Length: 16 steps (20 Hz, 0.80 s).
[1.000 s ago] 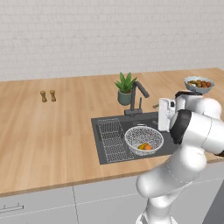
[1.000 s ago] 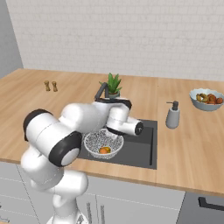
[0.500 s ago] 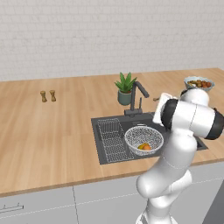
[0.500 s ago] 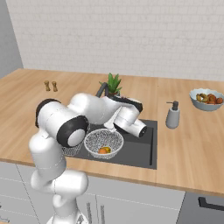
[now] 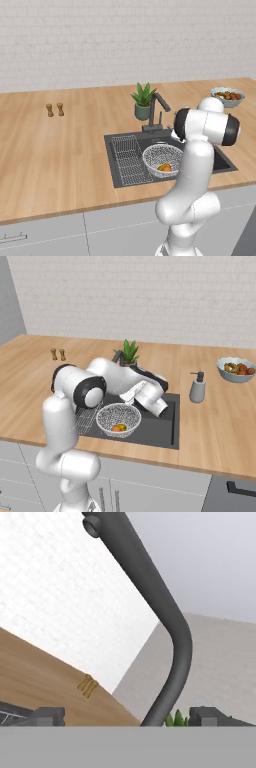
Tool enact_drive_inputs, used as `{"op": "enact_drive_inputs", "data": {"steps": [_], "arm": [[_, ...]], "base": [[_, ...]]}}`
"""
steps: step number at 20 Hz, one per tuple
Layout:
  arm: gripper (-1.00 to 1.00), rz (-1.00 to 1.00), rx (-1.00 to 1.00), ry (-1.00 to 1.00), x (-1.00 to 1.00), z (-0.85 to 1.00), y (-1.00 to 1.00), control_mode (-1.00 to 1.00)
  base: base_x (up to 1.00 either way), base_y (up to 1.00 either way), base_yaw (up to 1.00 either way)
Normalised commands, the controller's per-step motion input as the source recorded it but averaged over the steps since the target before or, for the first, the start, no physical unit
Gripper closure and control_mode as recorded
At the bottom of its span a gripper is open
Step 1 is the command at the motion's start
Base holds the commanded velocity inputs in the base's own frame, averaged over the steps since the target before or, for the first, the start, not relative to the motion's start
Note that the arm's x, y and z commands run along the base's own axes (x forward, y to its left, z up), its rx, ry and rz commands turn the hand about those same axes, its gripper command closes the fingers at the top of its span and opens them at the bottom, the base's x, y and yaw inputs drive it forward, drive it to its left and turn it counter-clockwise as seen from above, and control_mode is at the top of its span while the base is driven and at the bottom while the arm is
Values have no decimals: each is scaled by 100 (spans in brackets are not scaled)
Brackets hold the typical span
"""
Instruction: Put the colander in the sink, put the tangerine, mango in the colander, and turn on the sink faucet and pour water over the colander.
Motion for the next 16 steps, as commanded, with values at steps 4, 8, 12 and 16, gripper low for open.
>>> {"op": "enact_drive_inputs", "data": {"steps": [4,8,12,16], "arm": [[-100,-3,15,20,34,-8,0,-100],[-100,-1,14,22,32,-9,0,-100],[-100,0,11,24,38,-22,0,-100],[-100,-1,3,20,36,-28,1,-100]], "base": [[0,0,0],[0,0,0],[0,0,0],[0,0,0]]}}
